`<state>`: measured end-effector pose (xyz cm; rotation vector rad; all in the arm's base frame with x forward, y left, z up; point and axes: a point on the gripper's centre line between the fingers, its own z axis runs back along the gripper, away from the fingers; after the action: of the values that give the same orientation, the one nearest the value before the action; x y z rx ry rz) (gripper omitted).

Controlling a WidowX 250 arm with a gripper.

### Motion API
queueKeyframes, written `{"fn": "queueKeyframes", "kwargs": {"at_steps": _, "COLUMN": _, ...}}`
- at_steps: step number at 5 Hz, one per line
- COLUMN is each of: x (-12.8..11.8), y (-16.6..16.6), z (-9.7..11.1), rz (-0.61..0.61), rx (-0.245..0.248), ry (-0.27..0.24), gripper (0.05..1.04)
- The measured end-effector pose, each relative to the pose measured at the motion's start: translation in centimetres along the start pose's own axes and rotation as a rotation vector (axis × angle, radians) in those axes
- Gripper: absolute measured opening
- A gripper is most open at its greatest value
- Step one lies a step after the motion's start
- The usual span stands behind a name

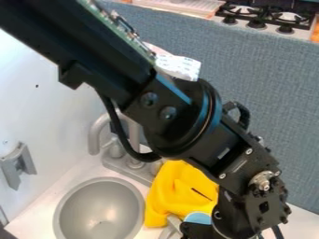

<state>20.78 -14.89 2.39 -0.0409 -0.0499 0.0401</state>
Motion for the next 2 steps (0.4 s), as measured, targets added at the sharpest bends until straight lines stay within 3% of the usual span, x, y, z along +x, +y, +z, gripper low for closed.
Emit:
{"fn": "queueKeyframes", "kwargs": {"at_steps": 1, "x": -0.4, "y": 0.2, "z": -0.6, "rz": -0.004, "rx": 0.012, "ry": 0.020, "gripper": 1.000}}
{"fn": "queueKeyframes", "kwargs": {"at_steps": 2, "x": -0.5, "y": 0.2, "z": -3.1, "rz": -0.111, "rx": -0.025, "ry": 0.039, "gripper": 1.000}}
